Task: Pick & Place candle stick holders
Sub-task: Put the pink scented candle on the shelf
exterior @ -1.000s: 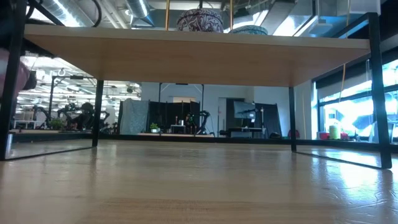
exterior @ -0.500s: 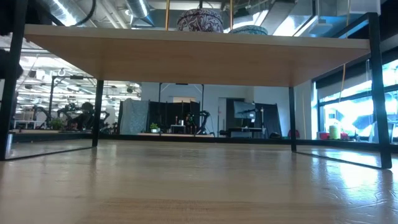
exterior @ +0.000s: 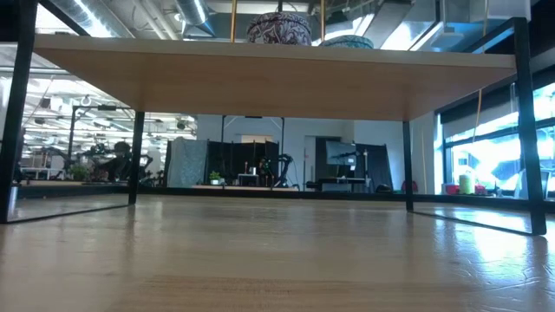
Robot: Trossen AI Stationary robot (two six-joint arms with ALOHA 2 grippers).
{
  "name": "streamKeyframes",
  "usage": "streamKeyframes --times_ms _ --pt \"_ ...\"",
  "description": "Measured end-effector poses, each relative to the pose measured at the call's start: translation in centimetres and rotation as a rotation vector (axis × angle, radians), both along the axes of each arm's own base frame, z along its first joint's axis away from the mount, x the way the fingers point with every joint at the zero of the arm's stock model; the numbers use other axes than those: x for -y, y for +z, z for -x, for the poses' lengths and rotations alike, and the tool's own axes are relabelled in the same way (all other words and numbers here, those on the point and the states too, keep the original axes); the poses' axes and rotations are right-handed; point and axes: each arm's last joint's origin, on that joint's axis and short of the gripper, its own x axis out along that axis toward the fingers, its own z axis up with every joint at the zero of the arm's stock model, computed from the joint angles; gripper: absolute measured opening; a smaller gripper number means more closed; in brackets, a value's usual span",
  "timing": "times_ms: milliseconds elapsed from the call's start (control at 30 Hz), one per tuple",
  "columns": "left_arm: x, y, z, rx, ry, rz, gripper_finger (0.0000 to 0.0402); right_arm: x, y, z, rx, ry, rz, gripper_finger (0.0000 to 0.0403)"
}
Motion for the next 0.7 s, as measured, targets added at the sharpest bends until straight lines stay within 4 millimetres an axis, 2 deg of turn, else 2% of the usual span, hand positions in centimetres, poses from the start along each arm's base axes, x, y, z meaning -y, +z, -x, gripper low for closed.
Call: streamKeyframes --times_ms 167,300,433,600,700 --pt "0.1 1.6 -0.6 0.173 0.074 0.072 0.0294 0.1 0.1 -0.1 0.012 -0.010 -0.044 0.0014" --pt "0.1 2.0 -1.2 0.232 0.120 0.074 0.0294 0.6 0.0 -0.6 0.013 0.012 -0.123 0.0014" --pt "0.2 3.4 -2.3 0.280 0.146 0.001 0.0294 1.2 0.0 -1.1 0.015 0.036 -0.247 0.0014" --pt "0.2 6.8 -4.3 0.349 0.164 -0.152 0.0294 1.6 -0.1 -1.5 0.008 0.058 -0.411 0.0014" --pt "0.1 8.6 -5.2 0.327 0.163 -0.282 0.0294 1.7 -0.2 -1.6 0.005 0.059 -0.521 0.0014"
